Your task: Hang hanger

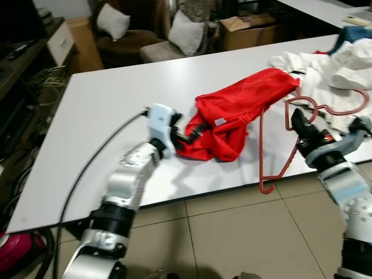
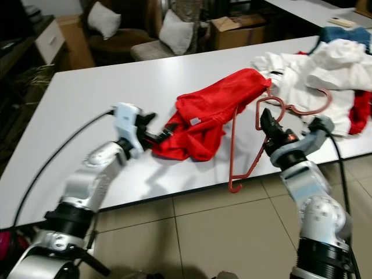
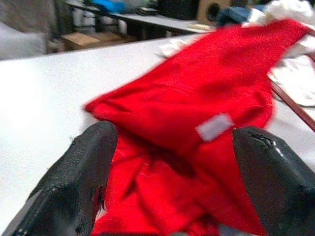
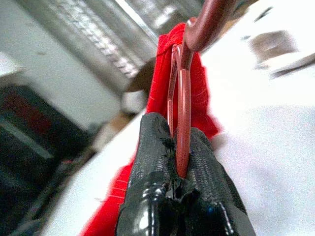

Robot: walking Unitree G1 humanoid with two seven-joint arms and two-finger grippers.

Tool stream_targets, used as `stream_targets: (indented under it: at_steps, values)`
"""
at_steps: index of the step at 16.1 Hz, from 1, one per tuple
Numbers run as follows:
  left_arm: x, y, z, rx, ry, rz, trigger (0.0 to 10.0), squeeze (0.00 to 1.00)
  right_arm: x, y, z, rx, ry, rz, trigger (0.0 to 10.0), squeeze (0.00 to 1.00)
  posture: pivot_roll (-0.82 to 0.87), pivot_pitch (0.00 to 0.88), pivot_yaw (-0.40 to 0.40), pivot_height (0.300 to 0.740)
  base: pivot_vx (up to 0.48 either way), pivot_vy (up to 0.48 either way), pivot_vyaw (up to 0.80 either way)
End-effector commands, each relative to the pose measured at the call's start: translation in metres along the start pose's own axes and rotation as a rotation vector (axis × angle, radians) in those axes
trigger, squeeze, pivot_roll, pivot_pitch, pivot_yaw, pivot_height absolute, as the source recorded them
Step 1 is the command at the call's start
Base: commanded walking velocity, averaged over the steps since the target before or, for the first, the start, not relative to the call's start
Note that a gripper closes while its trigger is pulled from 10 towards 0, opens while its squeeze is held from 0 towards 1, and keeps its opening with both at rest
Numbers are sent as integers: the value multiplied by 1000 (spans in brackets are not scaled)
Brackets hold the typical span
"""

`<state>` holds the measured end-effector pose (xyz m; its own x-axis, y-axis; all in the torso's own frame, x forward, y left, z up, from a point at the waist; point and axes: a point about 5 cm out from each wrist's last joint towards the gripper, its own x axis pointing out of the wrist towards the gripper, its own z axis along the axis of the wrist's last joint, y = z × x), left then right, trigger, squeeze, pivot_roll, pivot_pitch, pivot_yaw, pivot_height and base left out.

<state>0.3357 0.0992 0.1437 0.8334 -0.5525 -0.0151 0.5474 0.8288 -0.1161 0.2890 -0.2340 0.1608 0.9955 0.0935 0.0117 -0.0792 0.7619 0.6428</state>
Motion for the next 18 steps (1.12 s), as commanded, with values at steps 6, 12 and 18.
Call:
stream_targets:
  at_steps: [6, 12, 18]
  values:
    - [-10, 8, -2, 30, -11, 115, 10000, 290, 7, 15, 4, -47, -38, -2, 10000, 0, -231, 0, 88, 740, 0, -392, 352]
    - [-9, 4, -7, 45, 16, 142, 10000, 0, 3, 13, -8, -60, 75, 14, 10000, 0, -235, 0, 88, 740, 0, -234, 72]
    - [-6, -12, -10, 37, 21, 3, 10000, 0, 0, 17, -11, -61, 94, 30, 10000, 0, -245, 0, 76, 740, 0, 0, 0]
